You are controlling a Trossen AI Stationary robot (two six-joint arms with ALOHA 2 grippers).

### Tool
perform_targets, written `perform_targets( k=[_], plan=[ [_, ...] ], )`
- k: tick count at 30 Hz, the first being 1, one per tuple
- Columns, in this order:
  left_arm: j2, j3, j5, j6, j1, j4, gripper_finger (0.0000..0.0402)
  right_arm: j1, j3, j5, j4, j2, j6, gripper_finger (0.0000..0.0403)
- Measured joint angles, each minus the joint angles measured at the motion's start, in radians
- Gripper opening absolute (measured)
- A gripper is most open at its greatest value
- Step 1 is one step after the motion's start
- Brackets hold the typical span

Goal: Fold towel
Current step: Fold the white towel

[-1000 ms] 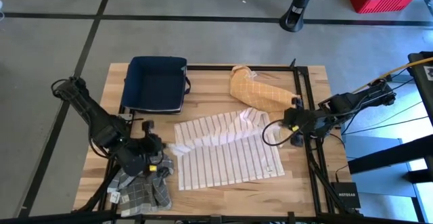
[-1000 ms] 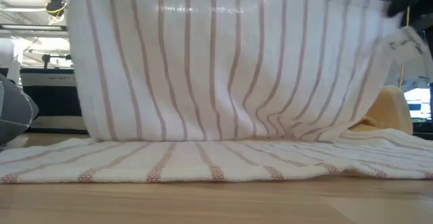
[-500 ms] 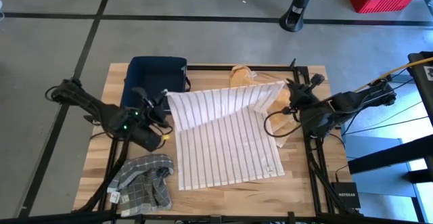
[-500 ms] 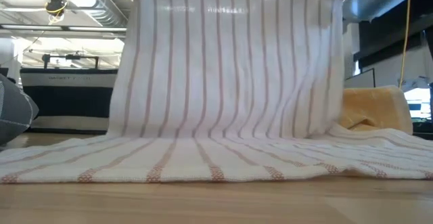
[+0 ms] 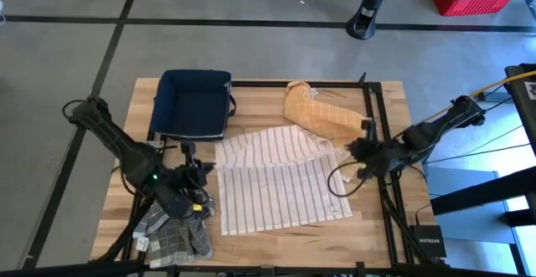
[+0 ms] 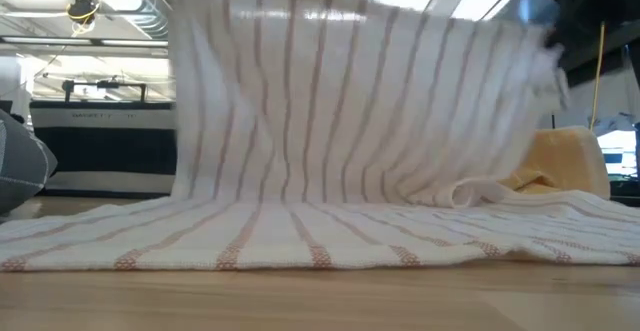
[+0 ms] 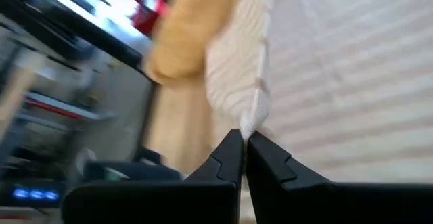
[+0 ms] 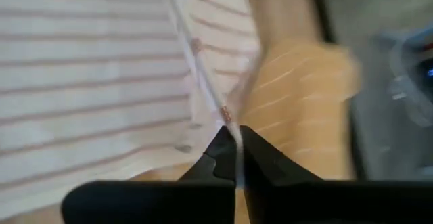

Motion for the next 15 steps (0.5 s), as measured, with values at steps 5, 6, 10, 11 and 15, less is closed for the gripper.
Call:
perform_targets(
  k=[5,6,10,11,15],
  plan=[
    [0.070,-0.055,0.170,-0.162,-0.020,0.015,0.0005,0.068,-0.152,-0.143,0.133,0.006,0.128,0.0006],
    [0.080,-0.063,0.195,-0.186,-0.027,0.034,0.0005,0.083,-0.177,-0.165,0.172,0.011,0.146,0.0006],
    [0.110,-0.068,0.288,-0.228,-0.046,0.138,0.0005,0.142,-0.231,-0.256,0.267,0.037,0.236,0.0007],
    [0.115,-0.068,0.305,-0.236,-0.051,0.166,0.0005,0.154,-0.234,-0.286,0.278,0.050,0.259,0.0006],
    [0.150,-0.068,0.388,-0.238,-0.052,0.284,0.0005,0.202,-0.237,-0.392,0.287,0.095,0.359,0.0006]
  ],
)
